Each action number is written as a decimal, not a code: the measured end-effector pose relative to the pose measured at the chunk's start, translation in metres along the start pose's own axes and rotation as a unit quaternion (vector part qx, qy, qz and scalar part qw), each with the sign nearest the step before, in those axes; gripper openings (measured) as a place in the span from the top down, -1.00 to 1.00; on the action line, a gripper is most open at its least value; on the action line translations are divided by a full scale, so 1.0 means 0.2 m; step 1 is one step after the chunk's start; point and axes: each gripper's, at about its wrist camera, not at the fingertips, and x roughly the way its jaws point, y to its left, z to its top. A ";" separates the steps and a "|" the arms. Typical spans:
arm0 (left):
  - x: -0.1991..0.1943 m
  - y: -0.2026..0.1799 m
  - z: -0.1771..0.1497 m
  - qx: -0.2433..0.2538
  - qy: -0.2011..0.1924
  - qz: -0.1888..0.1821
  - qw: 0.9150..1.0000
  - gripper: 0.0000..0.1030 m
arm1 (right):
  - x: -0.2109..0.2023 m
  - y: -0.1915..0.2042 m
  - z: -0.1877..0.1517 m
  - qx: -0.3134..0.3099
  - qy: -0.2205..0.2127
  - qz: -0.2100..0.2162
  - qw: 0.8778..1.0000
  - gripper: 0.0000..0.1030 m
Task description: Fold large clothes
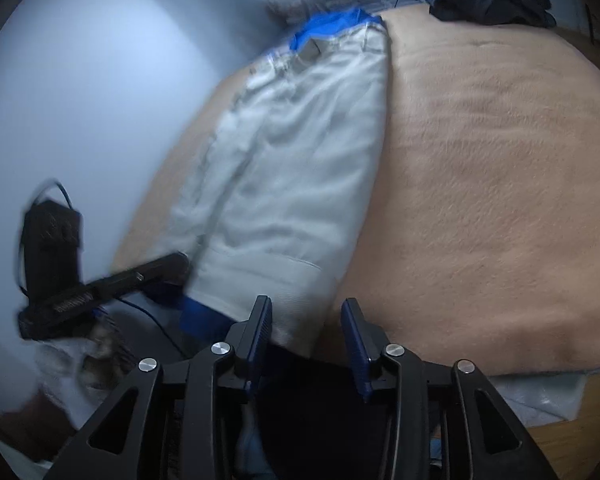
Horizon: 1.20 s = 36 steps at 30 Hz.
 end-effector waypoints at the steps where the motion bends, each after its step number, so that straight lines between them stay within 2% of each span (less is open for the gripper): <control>1: 0.03 0.00 -0.01 0.013 0.005 0.012 1.000 0.54 | 0.05 0.02 -0.01 -0.021 0.019 -0.023 0.999 0.54; 3: 0.04 -0.01 -0.03 0.030 0.005 0.022 0.999 0.55 | 0.09 0.05 -0.04 -0.059 0.042 -0.055 0.996 0.54; 5: -0.01 -0.01 -0.02 0.028 0.007 0.012 0.999 0.54 | 0.05 0.07 -0.04 -0.074 0.038 -0.061 0.995 0.54; 7: -0.11 0.02 -0.01 0.016 -0.011 -0.007 1.000 0.54 | -0.04 0.07 -0.01 -0.071 0.009 -0.054 0.996 0.53; 9: -0.23 0.06 0.01 0.014 -0.034 -0.007 0.999 0.54 | -0.13 0.07 0.04 -0.064 -0.023 -0.043 0.997 0.50; 12: -0.36 0.15 0.05 0.007 -0.061 0.015 0.998 0.54 | -0.19 0.08 0.12 -0.068 -0.069 -0.038 0.995 0.48; 15: -0.40 0.30 0.11 -0.014 -0.072 0.050 0.996 0.54 | -0.15 0.14 0.20 -0.089 -0.089 -0.039 0.991 0.44; 18: -0.37 0.43 0.16 -0.036 -0.064 0.072 0.995 0.54 | -0.03 0.21 0.24 -0.121 -0.072 -0.035 0.989 0.44; 21: -0.29 0.50 0.16 -0.040 -0.044 0.088 0.994 0.54 | 0.12 0.21 0.22 -0.133 -0.035 -0.041 0.990 0.44; 23: -0.20 0.52 0.13 -0.031 -0.015 0.097 0.995 0.51 | 0.20 0.21 0.17 -0.151 -0.008 -0.062 0.987 0.44; 26: -0.17 0.47 0.10 0.014 -0.015 0.125 0.992 0.49 | 0.25 0.19 0.12 -0.177 0.001 -0.087 0.980 0.44; 28: -0.19 0.47 0.11 0.012 -0.015 0.120 0.993 0.48 | 0.22 0.19 0.13 -0.168 0.004 -0.079 0.983 0.45; 29: -0.21 0.48 0.11 -0.002 -0.018 0.107 0.994 0.40 | 0.19 0.18 0.14 -0.160 0.001 -0.071 0.985 0.36; 30: -0.24 0.50 0.12 -0.022 -0.023 0.096 0.995 0.11 | 0.16 0.17 0.15 -0.150 -0.008 -0.063 0.987 0.26; 32: -0.29 0.57 0.14 -0.061 -0.035 0.082 0.994 -0.28 | 0.09 0.12 0.17 -0.126 -0.027 -0.054 0.990 -0.24; 33: -0.30 0.62 0.15 -0.086 -0.037 0.067 0.993 -0.28 | 0.07 0.08 0.18 -0.108 -0.033 -0.048 0.992 -0.31; 36: -0.27 0.75 0.16 -0.145 -0.008 0.022 0.989 -0.28 | 0.07 -0.06 0.21 -0.047 -0.020 -0.012 0.999 -0.32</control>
